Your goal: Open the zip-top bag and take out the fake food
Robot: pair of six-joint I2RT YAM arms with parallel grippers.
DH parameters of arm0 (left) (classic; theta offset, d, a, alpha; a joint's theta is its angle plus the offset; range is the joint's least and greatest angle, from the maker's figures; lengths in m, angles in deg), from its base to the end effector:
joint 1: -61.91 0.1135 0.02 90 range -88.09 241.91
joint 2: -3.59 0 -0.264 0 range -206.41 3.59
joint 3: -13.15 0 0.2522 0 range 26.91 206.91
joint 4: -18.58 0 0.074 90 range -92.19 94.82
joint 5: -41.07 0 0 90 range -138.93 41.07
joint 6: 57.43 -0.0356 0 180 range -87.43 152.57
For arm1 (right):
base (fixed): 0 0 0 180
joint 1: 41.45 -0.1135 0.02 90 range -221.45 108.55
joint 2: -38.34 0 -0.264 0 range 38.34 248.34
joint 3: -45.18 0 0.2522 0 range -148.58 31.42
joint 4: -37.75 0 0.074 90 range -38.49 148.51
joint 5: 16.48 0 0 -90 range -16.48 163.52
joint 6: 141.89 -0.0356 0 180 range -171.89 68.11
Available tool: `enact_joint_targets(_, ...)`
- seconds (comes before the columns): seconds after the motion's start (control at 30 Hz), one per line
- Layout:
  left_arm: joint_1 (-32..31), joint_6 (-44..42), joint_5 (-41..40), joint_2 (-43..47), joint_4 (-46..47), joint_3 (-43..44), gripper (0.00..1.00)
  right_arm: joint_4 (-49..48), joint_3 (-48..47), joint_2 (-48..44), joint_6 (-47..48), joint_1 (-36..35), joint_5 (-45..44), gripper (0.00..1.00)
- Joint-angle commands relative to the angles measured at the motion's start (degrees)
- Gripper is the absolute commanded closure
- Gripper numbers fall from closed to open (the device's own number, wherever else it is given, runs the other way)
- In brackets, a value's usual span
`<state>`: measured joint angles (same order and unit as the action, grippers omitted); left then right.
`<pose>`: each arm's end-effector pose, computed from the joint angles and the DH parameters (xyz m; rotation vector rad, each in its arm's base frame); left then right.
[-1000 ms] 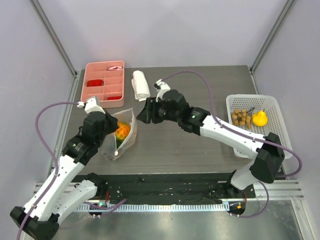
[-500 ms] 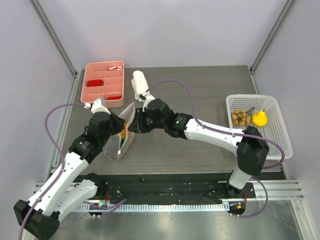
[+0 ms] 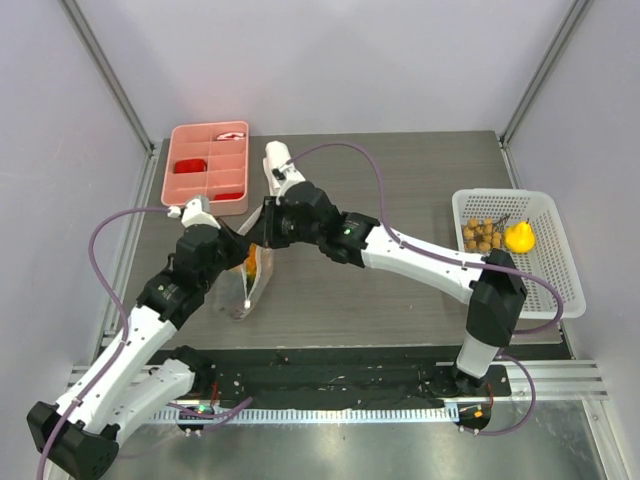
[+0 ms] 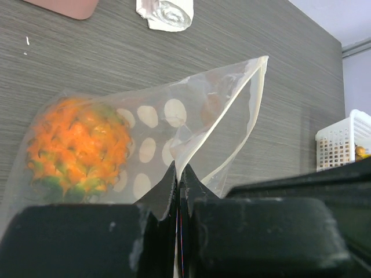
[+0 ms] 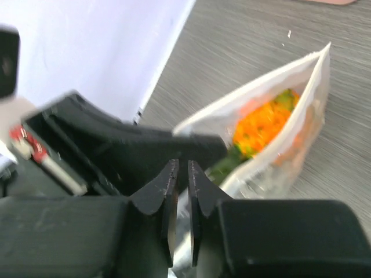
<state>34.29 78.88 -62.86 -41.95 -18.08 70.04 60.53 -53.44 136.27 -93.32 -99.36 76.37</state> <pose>0.1639 -0.0761 0.3052 -0.4871 1.9879 -0.5779 0.2164 0.3484 0.3368 -0.3442 2.1250 1.1396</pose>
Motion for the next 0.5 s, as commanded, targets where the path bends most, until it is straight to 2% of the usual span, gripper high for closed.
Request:
enact_joint_targets(0.0, 0.4, 0.6, -1.2, 1.5, 2.9, 1.4, 1.0, 0.2, -4.3, 3.5, -5.6, -0.4, -2.2, 0.84)
enact_joint_targets(0.13, 0.4, 2.1, -3.4, 3.3, 3.2, 0.5, 1.0, -0.1, -0.8, 4.1, -11.4, -0.3, -2.6, 0.91)
enact_joint_targets(0.17, 0.4, 2.4, -4.0, 3.6, 3.3, 0.2, 0.99, -3.6, 1.3, 3.6, -13.2, -0.4, -2.6, 0.93)
enact_joint_targets(0.23, 0.4, 3.3, -5.1, 4.4, 3.3, -0.6, 1.0, -5.6, 4.4, 1.9, -14.3, -0.4, -5.0, 0.93)
enact_joint_targets(0.33, 0.4, 4.1, -5.0, 4.8, 4.4, -2.1, 1.0, -5.7, 4.2, 2.5, -12.8, -0.3, -3.3, 0.92)
enact_joint_targets(0.37, 0.4, 4.1, -4.7, 4.6, 5.0, -2.4, 1.0, -5.5, 3.6, 3.2, -11.9, -0.3, 2.2, 0.91)
enact_joint_targets(0.47, 0.4, 3.8, -3.3, 2.8, 5.9, -1.8, 1.0, -2.7, 1.8, 5.1, -6.9, -0.4, 8.7, 0.84)
